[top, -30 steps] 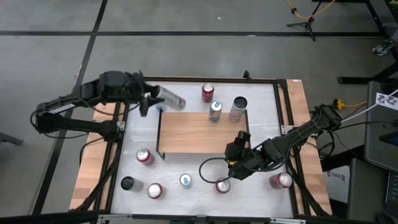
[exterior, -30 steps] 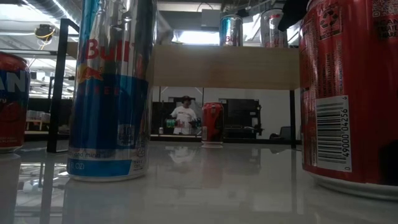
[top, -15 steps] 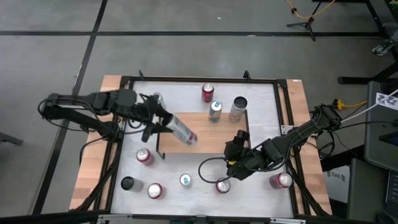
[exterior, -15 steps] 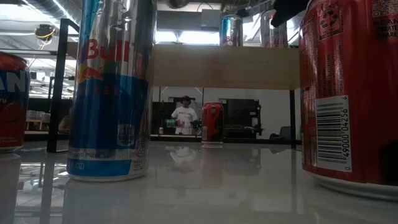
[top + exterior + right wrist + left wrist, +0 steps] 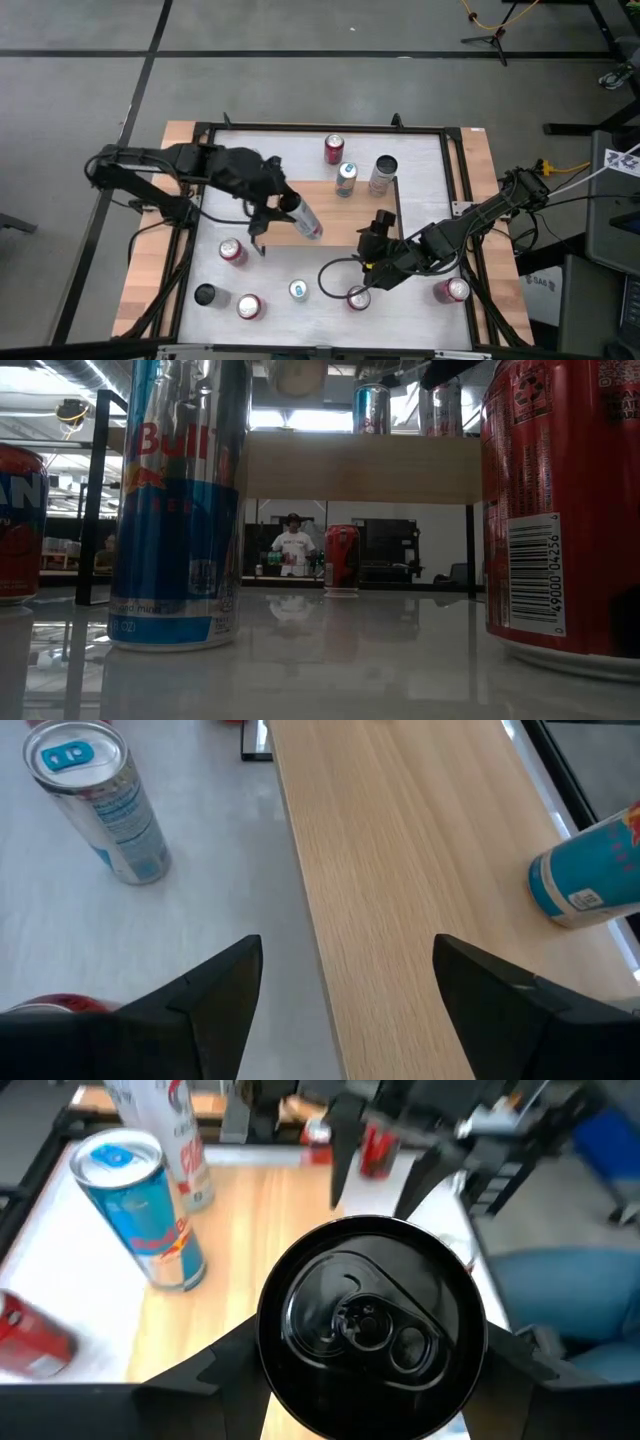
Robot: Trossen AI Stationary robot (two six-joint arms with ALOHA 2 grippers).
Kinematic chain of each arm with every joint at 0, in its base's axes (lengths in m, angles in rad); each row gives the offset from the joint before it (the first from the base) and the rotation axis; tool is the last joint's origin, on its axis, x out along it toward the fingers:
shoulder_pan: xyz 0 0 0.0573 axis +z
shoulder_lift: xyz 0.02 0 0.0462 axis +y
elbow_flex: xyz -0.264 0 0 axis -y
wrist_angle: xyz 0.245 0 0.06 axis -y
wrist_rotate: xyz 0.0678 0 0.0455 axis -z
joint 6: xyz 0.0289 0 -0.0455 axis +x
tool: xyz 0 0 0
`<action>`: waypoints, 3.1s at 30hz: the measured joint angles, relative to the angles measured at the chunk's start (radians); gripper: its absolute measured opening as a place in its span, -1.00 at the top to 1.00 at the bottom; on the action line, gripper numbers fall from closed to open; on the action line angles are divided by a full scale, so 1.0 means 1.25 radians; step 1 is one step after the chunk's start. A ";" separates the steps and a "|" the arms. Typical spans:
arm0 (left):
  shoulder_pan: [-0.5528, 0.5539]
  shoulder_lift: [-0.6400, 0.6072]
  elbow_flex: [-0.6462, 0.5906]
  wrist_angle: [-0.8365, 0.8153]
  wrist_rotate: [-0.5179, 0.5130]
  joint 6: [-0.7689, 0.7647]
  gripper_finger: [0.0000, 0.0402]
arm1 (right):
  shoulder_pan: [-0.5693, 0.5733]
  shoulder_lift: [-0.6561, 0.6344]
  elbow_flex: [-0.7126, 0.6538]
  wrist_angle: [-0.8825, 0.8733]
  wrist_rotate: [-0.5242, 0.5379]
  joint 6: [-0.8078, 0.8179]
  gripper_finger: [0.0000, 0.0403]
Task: Place canned beverage on shelf
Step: Put the top white-pink soda can on the shelf aligned with the other white-pink soda can
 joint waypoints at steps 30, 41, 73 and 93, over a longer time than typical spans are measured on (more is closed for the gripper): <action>0.000 0.181 0.147 -0.190 -0.084 0.055 -0.28 | 0.000 0.000 0.000 0.026 0.000 -0.001 -0.41; 0.001 0.182 0.146 -0.182 -0.087 0.056 -0.32 | 0.000 0.000 0.000 0.026 0.000 -0.001 -0.41; 0.001 0.085 0.145 -0.195 -0.102 0.049 -0.69 | 0.000 0.000 0.000 0.034 0.000 -0.001 -0.41; -0.097 0.035 -0.024 -0.301 -0.100 -0.114 -0.56 | -0.020 0.000 0.000 0.202 0.110 -0.049 -0.41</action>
